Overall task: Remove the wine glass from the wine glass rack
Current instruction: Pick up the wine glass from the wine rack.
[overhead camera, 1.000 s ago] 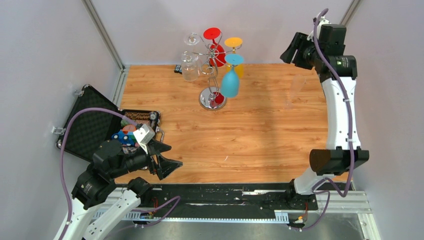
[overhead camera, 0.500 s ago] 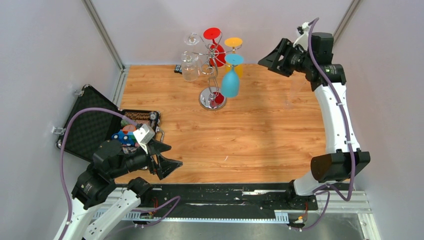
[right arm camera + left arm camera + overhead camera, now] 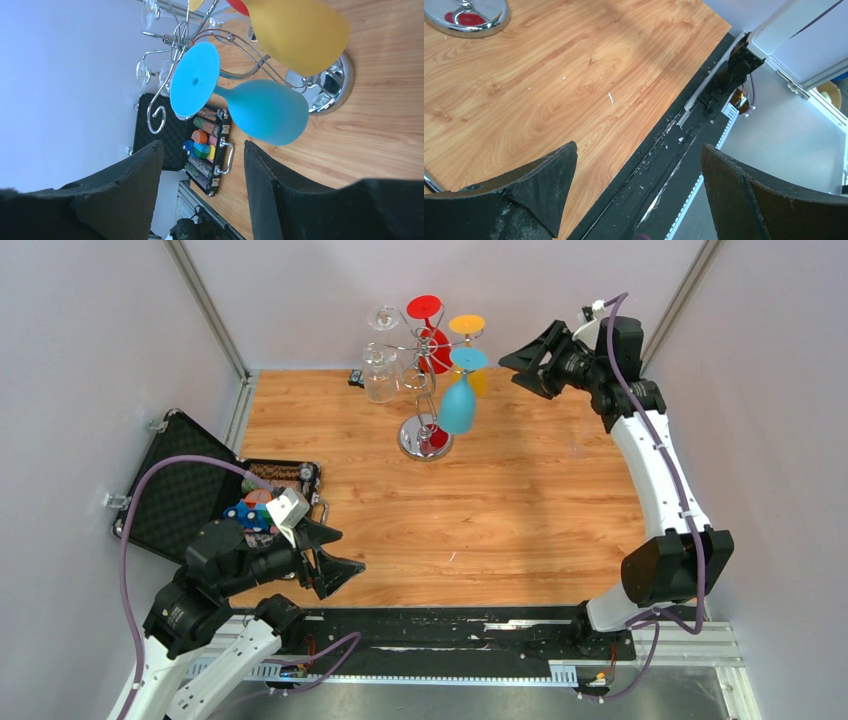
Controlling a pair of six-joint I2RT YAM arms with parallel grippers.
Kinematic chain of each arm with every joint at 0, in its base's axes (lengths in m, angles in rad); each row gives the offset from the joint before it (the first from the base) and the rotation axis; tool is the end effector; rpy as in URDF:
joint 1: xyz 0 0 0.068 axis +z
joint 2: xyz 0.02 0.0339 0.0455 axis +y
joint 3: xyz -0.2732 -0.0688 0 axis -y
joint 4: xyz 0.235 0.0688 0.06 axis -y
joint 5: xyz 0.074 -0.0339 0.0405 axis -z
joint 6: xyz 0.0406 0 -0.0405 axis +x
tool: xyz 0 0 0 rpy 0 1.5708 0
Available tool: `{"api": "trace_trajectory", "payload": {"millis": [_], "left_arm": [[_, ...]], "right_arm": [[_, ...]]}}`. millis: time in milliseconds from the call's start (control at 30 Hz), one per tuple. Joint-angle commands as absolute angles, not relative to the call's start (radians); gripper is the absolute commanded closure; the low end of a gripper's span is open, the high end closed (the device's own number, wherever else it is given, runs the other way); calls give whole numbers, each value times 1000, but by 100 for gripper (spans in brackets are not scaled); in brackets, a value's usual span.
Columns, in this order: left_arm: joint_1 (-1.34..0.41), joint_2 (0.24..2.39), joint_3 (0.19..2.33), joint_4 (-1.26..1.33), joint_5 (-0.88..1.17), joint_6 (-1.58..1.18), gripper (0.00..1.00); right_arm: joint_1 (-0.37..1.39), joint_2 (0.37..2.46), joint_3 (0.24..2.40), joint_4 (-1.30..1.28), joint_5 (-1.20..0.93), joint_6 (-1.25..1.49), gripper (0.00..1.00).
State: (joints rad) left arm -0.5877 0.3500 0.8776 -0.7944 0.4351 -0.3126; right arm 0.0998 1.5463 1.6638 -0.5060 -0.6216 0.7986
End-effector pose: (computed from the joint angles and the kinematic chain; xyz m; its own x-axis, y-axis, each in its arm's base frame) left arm 0.0264 -0.0381 0.3481 -0.4675 -0.0237 -0.8837 0.7329 0.5486 -0.4024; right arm 0.3346 0.0573 0.4332 -0.7052 0.5147 -0.4877 -0.1607 0.5540 0.8169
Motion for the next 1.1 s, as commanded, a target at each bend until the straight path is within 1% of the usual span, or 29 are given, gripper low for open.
{"api": "trace_trajectory", "payload": {"millis": [0, 267, 600, 1067], "left_arm": [[-586, 358, 873, -771, 429, -321, 0], [-586, 352, 874, -772, 426, -322, 0], [-586, 345, 874, -773, 421, -322, 0], [-586, 344, 874, -773, 423, -321, 0]], "right_arm": [[119, 1539, 1643, -371, -640, 921, 42], [157, 1594, 1637, -296, -634, 1013, 43], [186, 1656, 1651, -252, -612, 1079, 47], [187, 1705, 1680, -218, -606, 1128, 64]]}}
